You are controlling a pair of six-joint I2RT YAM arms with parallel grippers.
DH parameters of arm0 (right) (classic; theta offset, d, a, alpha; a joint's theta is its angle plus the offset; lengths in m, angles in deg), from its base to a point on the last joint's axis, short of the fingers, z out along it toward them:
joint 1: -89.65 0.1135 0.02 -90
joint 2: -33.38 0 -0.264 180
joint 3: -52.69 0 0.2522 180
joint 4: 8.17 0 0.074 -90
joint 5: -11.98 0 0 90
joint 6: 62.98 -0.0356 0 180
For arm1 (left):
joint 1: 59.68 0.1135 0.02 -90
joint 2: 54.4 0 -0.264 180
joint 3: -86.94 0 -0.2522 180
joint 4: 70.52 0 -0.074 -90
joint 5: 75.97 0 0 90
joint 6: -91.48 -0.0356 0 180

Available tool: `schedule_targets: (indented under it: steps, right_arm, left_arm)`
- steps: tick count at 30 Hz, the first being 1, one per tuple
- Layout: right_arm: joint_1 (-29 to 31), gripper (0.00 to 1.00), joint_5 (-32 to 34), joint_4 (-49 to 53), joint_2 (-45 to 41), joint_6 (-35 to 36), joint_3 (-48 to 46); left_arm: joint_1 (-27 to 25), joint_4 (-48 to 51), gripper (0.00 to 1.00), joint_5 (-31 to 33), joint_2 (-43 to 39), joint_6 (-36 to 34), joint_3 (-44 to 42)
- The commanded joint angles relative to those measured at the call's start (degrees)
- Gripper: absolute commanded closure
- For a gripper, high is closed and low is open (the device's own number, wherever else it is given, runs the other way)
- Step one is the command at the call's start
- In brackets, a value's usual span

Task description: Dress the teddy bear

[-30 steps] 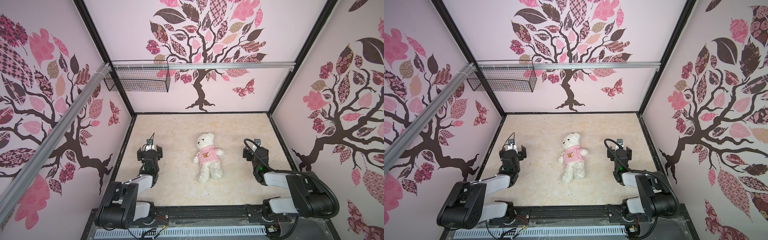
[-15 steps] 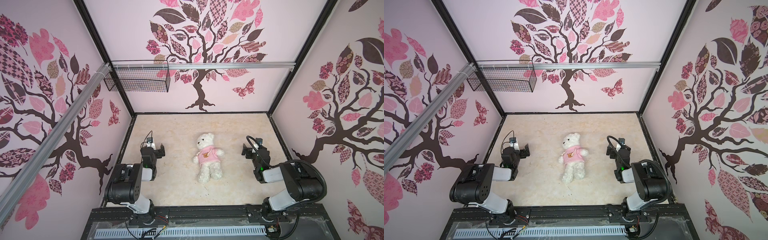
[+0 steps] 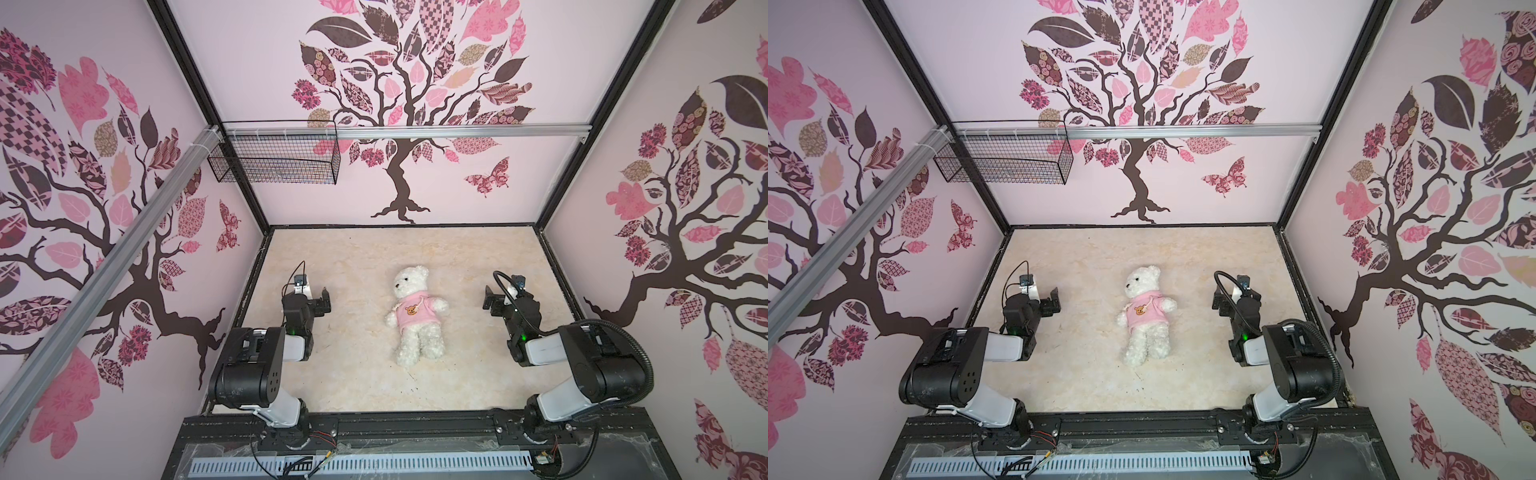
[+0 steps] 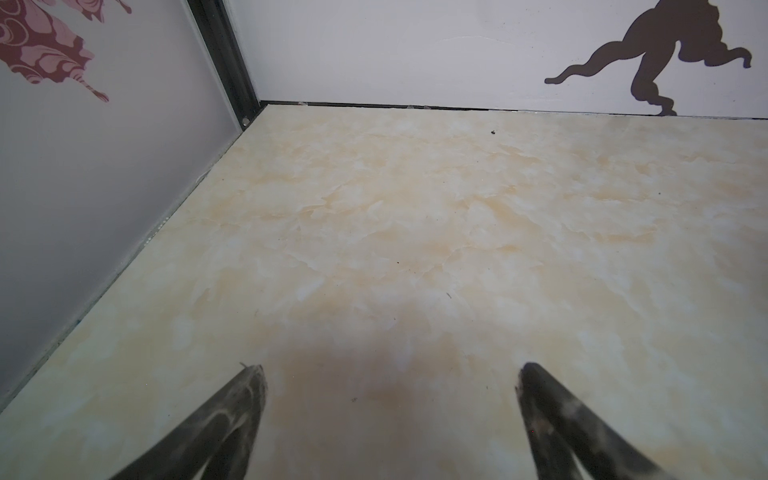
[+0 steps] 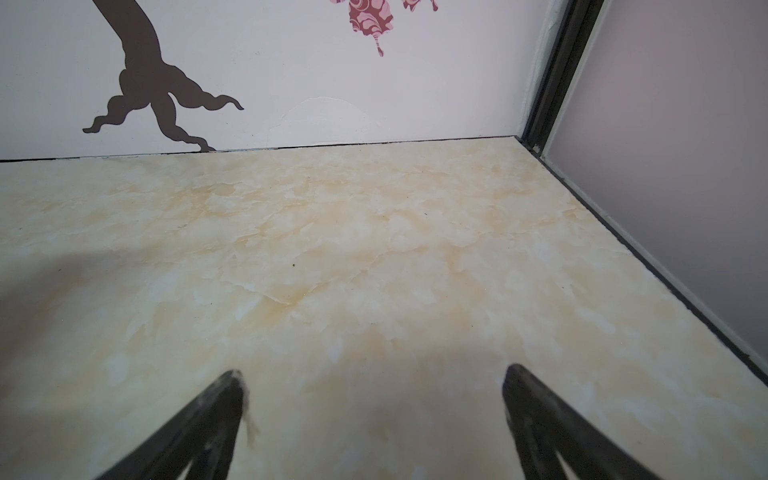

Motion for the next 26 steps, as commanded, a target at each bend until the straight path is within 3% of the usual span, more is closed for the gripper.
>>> schedule_targets:
  steps: [1,26]
  right_arm:
    - [-0.4,0.00,-0.2,-1.8,0.2,-0.7,0.6]
    - [-0.4,0.00,-0.5,-1.0,0.3,-0.9,1.0]
  left_arm:
    - [0.2,0.0,0.03,-0.4,-0.6,0.1,1.6]
    - [0.3,0.0,0.03,-0.4,-0.6,0.1,1.5]
